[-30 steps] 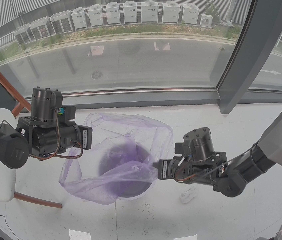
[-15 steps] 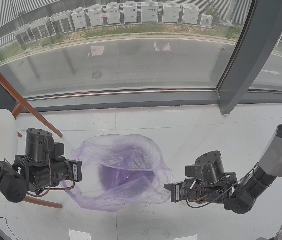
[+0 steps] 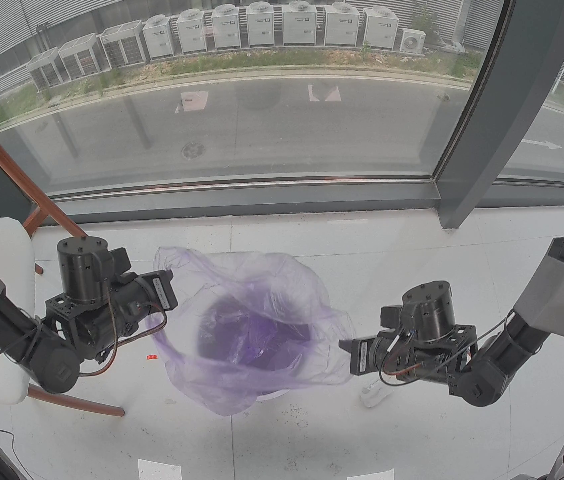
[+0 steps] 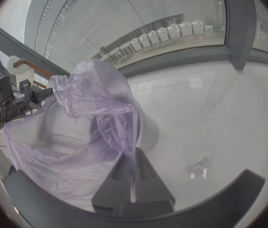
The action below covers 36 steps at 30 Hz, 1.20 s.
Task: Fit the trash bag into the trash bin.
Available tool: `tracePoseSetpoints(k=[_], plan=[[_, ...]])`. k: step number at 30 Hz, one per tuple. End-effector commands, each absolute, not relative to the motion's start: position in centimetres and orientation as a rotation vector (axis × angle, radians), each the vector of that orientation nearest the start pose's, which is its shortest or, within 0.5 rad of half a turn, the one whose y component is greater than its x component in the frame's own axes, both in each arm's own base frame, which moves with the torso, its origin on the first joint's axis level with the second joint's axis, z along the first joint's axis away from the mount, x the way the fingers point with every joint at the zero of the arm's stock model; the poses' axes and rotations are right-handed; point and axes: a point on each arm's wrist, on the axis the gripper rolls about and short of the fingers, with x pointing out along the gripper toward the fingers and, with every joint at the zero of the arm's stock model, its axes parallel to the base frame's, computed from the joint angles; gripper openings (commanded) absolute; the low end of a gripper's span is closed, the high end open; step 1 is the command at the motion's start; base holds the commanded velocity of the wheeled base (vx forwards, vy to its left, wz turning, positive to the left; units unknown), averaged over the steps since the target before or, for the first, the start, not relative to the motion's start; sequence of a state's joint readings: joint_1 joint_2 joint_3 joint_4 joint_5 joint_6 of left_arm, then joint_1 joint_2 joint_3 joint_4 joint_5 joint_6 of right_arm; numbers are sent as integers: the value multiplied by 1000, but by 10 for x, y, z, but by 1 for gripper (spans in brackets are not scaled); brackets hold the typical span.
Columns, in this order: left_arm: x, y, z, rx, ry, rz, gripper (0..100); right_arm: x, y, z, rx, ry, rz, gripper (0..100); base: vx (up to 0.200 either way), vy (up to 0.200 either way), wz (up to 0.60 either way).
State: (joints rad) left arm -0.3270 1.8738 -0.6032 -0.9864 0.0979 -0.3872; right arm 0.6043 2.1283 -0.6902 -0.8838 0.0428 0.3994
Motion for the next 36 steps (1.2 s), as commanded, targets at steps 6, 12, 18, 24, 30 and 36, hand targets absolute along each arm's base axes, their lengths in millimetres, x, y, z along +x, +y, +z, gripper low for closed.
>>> tracePoseSetpoints(k=[6, 12, 18, 24, 30, 36], plan=[[342, -113, 120, -359, 208, -175, 0, 325, 182, 66, 234, 490, 468, 0, 0, 0, 0], [341, -113, 105, -370, 159, -185, 0, 323, 182, 63, 211, 492, 473, 0, 0, 0, 0], [331, -107, 83, -379, 113, -188, 0, 315, 181, 55, 167, 524, 505, 0, 0, 0, 0], [328, -106, 66, -388, 68, -193, 0, 313, 182, 47, 126, 524, 525, 0, 0, 0, 0], [336, -112, 60, -392, 65, -195, 0, 326, 184, 41, 117, 510, 538, 0, 0, 0, 0], [354, -131, 41, -388, 70, -220, 0, 332, 172, 39, 73, 501, 517, 0, 0, 0, 0]])
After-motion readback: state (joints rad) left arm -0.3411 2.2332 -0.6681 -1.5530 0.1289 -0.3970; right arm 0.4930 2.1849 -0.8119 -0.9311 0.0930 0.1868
